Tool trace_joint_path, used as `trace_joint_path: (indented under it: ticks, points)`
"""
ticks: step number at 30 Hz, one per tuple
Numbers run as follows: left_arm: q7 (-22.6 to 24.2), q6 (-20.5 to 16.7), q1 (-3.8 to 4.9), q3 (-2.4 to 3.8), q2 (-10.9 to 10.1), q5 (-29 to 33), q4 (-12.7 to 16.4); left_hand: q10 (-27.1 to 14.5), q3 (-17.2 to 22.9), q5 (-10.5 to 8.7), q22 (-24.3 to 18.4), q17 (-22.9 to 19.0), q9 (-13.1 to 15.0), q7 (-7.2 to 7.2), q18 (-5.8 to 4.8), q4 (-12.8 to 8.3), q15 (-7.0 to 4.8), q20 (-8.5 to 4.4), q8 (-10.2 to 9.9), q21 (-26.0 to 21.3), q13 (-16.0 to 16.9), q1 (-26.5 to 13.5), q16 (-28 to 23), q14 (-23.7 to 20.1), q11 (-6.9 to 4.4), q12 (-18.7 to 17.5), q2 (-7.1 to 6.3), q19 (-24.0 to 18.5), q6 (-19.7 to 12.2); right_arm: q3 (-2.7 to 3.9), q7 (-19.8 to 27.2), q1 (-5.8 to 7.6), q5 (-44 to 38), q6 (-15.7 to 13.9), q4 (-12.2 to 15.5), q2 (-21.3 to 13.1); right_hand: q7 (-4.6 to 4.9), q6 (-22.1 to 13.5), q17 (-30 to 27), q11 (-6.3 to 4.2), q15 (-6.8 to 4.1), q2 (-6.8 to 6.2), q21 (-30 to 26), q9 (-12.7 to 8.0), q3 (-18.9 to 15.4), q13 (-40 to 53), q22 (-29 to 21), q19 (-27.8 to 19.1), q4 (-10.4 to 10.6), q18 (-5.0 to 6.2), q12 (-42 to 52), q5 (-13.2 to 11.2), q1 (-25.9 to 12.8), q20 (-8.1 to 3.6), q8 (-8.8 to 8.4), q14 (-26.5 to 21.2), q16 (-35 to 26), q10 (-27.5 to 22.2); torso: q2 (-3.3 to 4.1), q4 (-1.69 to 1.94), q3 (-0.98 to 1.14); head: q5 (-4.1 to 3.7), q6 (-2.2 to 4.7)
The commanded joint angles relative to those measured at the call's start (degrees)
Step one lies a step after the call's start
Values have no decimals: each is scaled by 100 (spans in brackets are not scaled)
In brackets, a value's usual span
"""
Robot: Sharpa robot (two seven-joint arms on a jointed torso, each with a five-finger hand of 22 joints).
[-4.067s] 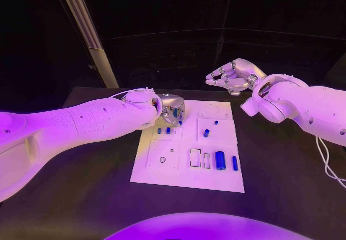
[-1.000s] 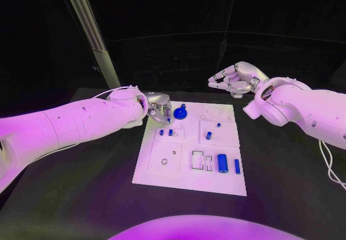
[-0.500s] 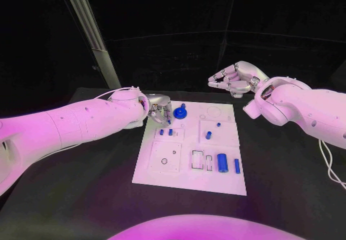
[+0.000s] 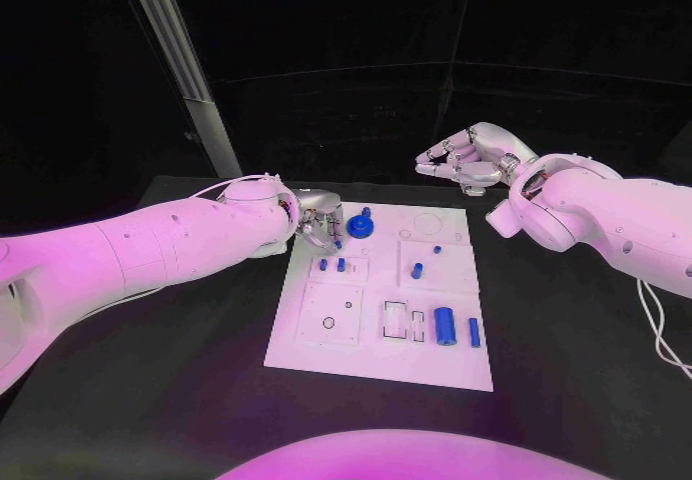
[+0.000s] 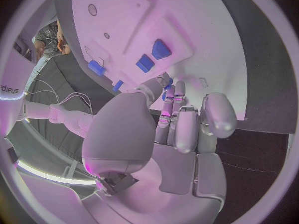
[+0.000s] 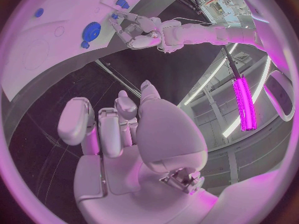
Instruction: Assemble the parts on the task board
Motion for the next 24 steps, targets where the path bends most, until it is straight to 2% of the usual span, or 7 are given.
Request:
trace_joint_path:
  ticks: [1,7,24]
  points:
    - [-48,105,-1,-1,24,21,-27,18,39,-39,7,-4,-5,20,-116,-7,-26,-16,-36,31,5,-30,-12,115,25,-43,5,36,-6,4,41,11,-4,28,9,3,1,-35,326,-8,18,66,-23,5,-34,5,6,-22,6,83,6,29,10,-18,20,325,-26,-28,3,0,-4,-5,2]
    - [-54,114,-2,-4,49,21,-64,8,67,-45,18,-24,-42,74,-119,-11,4,5,-166,28,9,-57,-17,114,61,-120,-15,34,-151,4,40,11,-4,28,8,2,1,-35,326,-8,18,66,-23,5,-34,5,6,-22,6,83,6,29,10,-18,20,325,-26,-28,2,1,-1,-11,-3]
    - [-51,70,-2,-7,31,21,-60,23,64,-51,49,-70,-59,111,-123,-15,24,26,-315,39,18,-110,-32,105,83,-184,-91,35,-304,4,20,11,-4,53,0,2,1,-34,322,-9,18,84,-21,6,-52,17,12,-18,3,82,23,37,34,-18,23,325,-32,-20,-1,4,-1,-22,-11]
